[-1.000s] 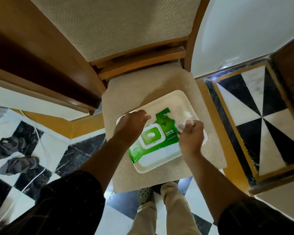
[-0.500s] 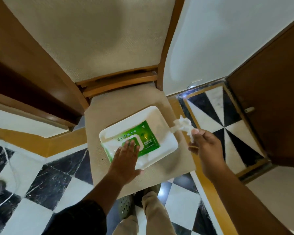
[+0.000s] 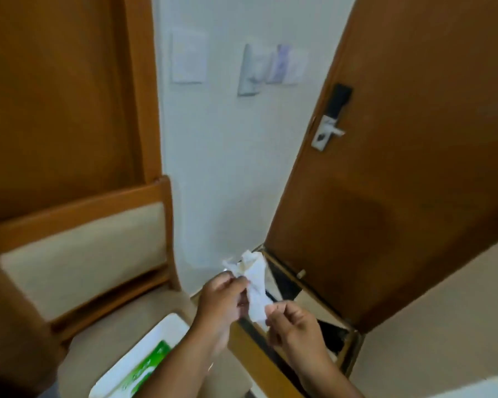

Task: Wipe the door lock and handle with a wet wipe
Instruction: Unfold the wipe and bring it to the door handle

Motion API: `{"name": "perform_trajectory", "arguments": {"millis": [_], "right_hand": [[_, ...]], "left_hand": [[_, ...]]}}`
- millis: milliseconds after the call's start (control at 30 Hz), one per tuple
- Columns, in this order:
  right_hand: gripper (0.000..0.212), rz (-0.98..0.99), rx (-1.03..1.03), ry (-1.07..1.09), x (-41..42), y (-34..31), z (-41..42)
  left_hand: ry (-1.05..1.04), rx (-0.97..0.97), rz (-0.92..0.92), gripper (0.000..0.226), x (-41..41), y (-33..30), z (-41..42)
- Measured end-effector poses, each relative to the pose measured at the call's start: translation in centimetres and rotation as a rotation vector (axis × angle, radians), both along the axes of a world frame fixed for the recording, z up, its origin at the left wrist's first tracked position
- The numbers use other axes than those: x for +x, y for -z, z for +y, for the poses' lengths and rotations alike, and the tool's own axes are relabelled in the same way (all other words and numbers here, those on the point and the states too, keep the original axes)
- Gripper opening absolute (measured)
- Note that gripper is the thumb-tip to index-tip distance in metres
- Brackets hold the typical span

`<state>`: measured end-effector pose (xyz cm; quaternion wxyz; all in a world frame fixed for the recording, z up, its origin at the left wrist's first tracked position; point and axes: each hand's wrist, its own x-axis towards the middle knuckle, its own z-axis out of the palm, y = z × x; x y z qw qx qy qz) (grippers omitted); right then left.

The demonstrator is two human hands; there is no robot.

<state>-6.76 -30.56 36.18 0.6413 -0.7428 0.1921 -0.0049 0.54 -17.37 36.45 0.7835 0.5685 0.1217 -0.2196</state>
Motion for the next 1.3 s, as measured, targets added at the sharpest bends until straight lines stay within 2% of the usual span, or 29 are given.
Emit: {"name": "perform_trajectory", "arguments": {"millis": [133, 267, 367, 433, 500, 667, 733, 900, 1033, 1133, 1200, 1300], "right_hand": [[0.026, 0.009, 0.007, 0.141, -1.9, -2.7, -2.9], [0.009, -0.016, -0.053, 0.235, -3.1, -6.0, -6.4], [0.035, -0.123, -0.084, 0.131, -1.9, -8.4, -8.5], [0.029, -0.198, -0.09, 0.031, -0.3, -9.6, -9.7], [0.019, -0.241, -0.068, 0.092, 1.3, -10.1, -12.4], [0.028, -0.193, 0.181, 0.309, 3.5, -11.1, -20.9], [0.029, -0.174, 0.253, 0.339, 4.5, -12.0, -24.4], [0.035, -0.216, 0.311, 0.413, 7.5, -14.1, -30.2], [0.032, -0.229, 0.293, 0.466, 10.5, -14.8, -33.1], [0.03, -0.24, 0.303, 0.516, 13.3, -14.4, -35.4], [0.028, -0.244, 0.27, 0.545, 14.7, -14.2, -36.4], [0.026, -0.256, 0.157, 0.508, 18.1, -13.9, -38.8]], "left_hand": [[-0.021, 0.005, -0.075, 0.016, 0.2, -3.4, -2.2], [0.047, 0.18, -0.228, 0.021, 0.4, -5.3, -5.4], [0.204, 0.225, -0.339, 0.017, 0.0, -7.1, -8.6], [0.283, 0.223, -0.381, 0.016, 0.0, -8.1, -11.1], [0.286, 0.195, -0.404, 0.013, 0.8, -8.9, -14.2], [0.101, 0.157, -0.329, 0.022, 4.8, -9.5, -20.3], [0.036, 0.114, -0.292, 0.019, 6.2, -10.0, -23.4], [-0.038, -0.093, -0.163, 0.02, 7.8, -12.2, -30.2], [-0.053, -0.065, -0.094, 0.021, 9.9, -13.7, -33.5], [-0.058, -0.019, -0.187, 0.012, 12.5, -14.5, -35.6], [-0.056, 0.074, -0.313, 0.01, 14.3, -14.2, -36.4], [0.006, 0.203, -0.467, 0.017, 17.6, -13.9, -37.8]]}}
